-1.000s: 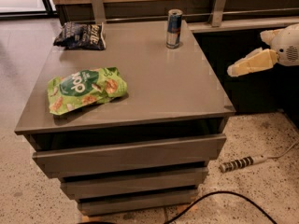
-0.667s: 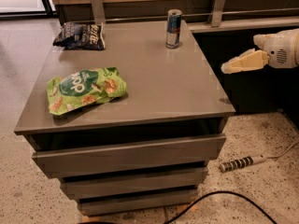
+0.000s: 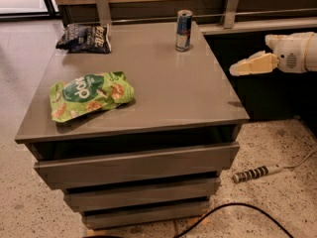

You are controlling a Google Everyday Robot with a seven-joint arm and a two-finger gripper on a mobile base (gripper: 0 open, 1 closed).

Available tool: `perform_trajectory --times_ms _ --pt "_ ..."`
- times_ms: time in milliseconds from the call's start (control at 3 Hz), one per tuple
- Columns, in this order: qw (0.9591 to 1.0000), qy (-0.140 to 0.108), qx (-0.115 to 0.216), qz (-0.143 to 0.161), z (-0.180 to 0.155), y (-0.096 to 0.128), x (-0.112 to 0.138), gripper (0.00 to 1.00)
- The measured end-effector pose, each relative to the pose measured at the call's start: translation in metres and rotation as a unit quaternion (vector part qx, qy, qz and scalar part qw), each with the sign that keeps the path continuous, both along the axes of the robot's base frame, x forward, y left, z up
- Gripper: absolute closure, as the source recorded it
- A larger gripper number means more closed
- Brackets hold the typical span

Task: Move redbull can near green rice chip bag

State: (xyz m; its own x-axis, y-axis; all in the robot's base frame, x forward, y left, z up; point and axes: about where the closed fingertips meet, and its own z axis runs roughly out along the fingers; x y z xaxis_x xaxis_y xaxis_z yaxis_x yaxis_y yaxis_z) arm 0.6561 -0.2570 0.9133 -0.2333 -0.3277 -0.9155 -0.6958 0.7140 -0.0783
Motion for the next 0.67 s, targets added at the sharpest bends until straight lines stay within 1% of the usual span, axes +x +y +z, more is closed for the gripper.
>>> perform_trajectory --times_ms 333,667 --pt "0.9985 -0.048 0.027 -0.005 0.005 0.016 0.027 0.0" --pt "0.9954 -0.079 0.052 -0.016 0.008 0.027 0.061 0.0"
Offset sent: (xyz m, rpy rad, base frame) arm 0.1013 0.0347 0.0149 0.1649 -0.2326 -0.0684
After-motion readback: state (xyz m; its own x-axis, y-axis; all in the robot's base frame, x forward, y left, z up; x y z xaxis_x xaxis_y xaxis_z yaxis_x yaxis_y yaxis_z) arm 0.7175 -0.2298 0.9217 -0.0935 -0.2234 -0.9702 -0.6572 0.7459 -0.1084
